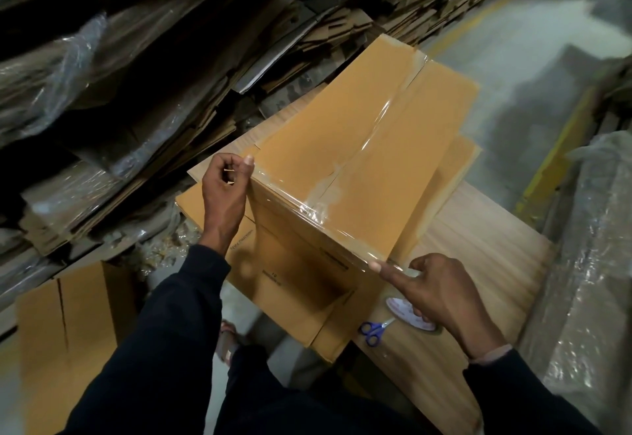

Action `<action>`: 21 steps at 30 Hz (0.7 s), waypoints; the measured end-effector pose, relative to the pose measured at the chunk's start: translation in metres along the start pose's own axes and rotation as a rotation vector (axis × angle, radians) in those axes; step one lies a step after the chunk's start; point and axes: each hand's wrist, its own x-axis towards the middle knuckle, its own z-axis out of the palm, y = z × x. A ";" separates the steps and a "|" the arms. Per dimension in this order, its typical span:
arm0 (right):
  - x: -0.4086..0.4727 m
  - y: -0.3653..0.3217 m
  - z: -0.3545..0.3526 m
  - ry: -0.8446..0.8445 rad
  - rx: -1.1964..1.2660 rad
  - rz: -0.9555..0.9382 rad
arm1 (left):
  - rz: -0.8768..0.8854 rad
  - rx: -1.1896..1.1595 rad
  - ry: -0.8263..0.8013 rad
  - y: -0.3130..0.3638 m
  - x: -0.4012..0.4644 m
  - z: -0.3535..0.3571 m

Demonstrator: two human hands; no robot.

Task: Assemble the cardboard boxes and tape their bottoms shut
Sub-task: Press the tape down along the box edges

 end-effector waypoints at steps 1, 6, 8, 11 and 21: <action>0.001 0.000 0.001 -0.012 0.014 0.008 | -0.003 -0.002 -0.006 -0.001 0.000 0.000; 0.004 0.001 0.004 -0.070 0.066 0.047 | -0.047 -0.091 -0.053 -0.004 -0.002 0.004; 0.005 0.001 0.005 -0.090 0.102 0.080 | -0.083 -0.138 -0.071 -0.005 -0.005 0.009; 0.004 0.000 0.007 -0.106 0.159 0.091 | -0.178 -0.203 -0.073 -0.011 -0.005 0.019; 0.006 0.000 0.007 -0.093 0.188 0.064 | -0.106 -0.082 -0.282 -0.016 0.007 -0.006</action>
